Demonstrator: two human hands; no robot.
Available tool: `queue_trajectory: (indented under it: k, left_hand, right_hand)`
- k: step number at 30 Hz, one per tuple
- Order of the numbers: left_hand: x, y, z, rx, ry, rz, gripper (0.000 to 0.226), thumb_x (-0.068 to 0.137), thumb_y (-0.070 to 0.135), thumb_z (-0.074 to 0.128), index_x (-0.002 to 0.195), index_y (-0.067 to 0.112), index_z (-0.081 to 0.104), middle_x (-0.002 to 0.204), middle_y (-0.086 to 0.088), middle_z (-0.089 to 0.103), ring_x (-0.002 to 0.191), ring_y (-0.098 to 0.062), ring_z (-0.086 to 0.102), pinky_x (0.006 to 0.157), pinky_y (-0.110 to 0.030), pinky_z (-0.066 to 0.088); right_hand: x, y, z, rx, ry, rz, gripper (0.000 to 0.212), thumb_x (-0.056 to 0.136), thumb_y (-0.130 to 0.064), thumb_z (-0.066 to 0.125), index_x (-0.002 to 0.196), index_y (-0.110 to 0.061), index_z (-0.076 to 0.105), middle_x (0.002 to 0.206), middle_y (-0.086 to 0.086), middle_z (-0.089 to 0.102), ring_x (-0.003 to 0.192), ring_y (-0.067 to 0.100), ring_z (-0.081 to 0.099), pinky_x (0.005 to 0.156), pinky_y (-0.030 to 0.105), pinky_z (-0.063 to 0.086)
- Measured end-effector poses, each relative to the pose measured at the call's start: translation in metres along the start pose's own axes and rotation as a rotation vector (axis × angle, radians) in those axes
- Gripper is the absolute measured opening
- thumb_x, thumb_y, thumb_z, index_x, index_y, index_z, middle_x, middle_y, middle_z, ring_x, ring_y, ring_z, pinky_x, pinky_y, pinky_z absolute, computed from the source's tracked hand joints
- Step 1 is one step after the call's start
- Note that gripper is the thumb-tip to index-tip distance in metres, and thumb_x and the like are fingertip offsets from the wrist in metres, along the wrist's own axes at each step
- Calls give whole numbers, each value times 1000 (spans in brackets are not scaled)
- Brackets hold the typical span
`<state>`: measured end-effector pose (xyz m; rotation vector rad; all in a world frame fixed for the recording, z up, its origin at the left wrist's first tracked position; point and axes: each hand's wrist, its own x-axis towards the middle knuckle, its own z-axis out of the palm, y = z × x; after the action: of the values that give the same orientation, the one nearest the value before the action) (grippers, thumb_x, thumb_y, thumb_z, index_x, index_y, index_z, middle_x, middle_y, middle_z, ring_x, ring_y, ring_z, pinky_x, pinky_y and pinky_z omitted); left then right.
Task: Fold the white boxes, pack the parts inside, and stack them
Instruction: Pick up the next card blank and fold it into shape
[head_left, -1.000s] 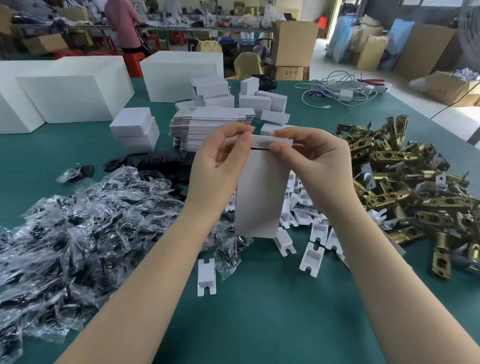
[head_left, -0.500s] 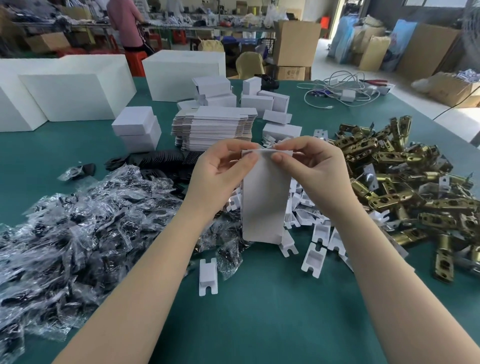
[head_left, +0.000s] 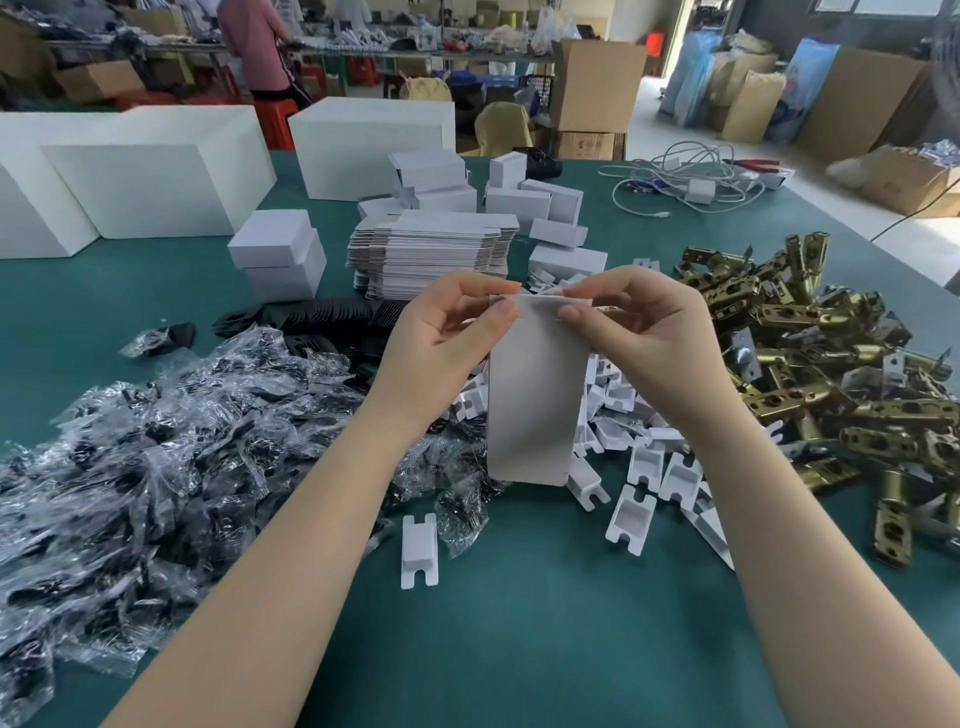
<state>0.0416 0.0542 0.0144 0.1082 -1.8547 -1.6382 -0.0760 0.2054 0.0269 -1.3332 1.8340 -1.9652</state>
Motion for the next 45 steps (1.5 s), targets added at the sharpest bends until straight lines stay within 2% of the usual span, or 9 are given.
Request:
queue_trajectory:
  k: [3, 8, 14, 17, 22, 26, 30, 39, 45]
  left_hand:
    - [-1, 1, 1, 32, -3, 15, 12, 92, 19, 67, 96, 30, 69, 87, 10, 71, 83, -7, 64, 78, -24, 54]
    - [-3, 5, 12, 8, 66, -10, 13, 91, 11, 69, 92, 23, 66, 80, 15, 69, 77, 1, 63, 70, -13, 49]
    - [-7, 9, 32, -211, 146, -210, 20, 89, 4, 69, 96, 21, 62, 80, 9, 68, 78, -8, 60, 71, -19, 47]
    - [-8, 15, 36, -329, 195, -293, 26, 88, -2, 66, 94, 23, 61, 82, 7, 66, 82, -11, 61, 70, -17, 46]
    - [-6, 25, 39, -437, 291, -391, 33, 86, -10, 56, 86, 23, 60, 102, -4, 61, 101, -25, 54, 105, -48, 39]
    - [-7, 30, 40, -447, 355, -433, 28, 69, -2, 59, 71, 25, 62, 96, 0, 60, 106, -25, 52, 116, -53, 28]
    - [-5, 28, 37, -479, 400, -468, 42, 76, -12, 40, 75, 25, 61, 82, 6, 56, 100, -21, 49, 117, -50, 29]
    - [-5, 31, 35, -528, 367, -494, 51, 64, -10, 39, 58, 28, 72, 92, 0, 52, 104, -25, 47, 116, -52, 30]
    - [-4, 28, 35, -537, 386, -508, 52, 69, -16, 32, 75, 23, 65, 94, -1, 50, 103, -26, 47, 103, -43, 38]
  right_hand:
    - [1, 1, 0, -53, 5, -21, 14, 86, -3, 73, 86, -15, 67, 94, 10, 72, 88, 17, 69, 78, 29, 58]
    - [2, 1, 2, -100, 37, -39, 17, 85, -3, 75, 82, -18, 66, 93, 11, 73, 85, 30, 71, 77, 41, 61]
    - [1, 0, 4, -113, 51, -81, 18, 85, -5, 75, 83, -21, 66, 93, 12, 73, 86, 29, 71, 75, 39, 61]
    - [1, 1, 5, -101, 59, -84, 17, 84, -6, 76, 83, -20, 67, 93, 15, 72, 86, 37, 69, 76, 49, 59]
    - [1, 3, 6, -98, 49, -88, 8, 83, -14, 77, 84, -14, 69, 91, 16, 72, 78, 53, 62, 69, 66, 51]
    - [0, 0, 8, -100, 36, -84, 8, 81, -15, 77, 83, -19, 70, 90, 11, 73, 79, 49, 65, 69, 63, 53]
    - [0, -2, 13, -132, -8, -73, 8, 82, -14, 77, 83, -16, 69, 92, 6, 74, 80, 40, 68, 73, 56, 56]
    - [-1, -8, 8, -92, -93, -37, 8, 85, -9, 75, 85, -16, 71, 96, 12, 72, 85, 41, 67, 77, 58, 54]
    - [0, -10, 6, -106, -143, -13, 6, 84, -13, 76, 87, -11, 71, 98, 12, 73, 87, 37, 69, 80, 55, 55]
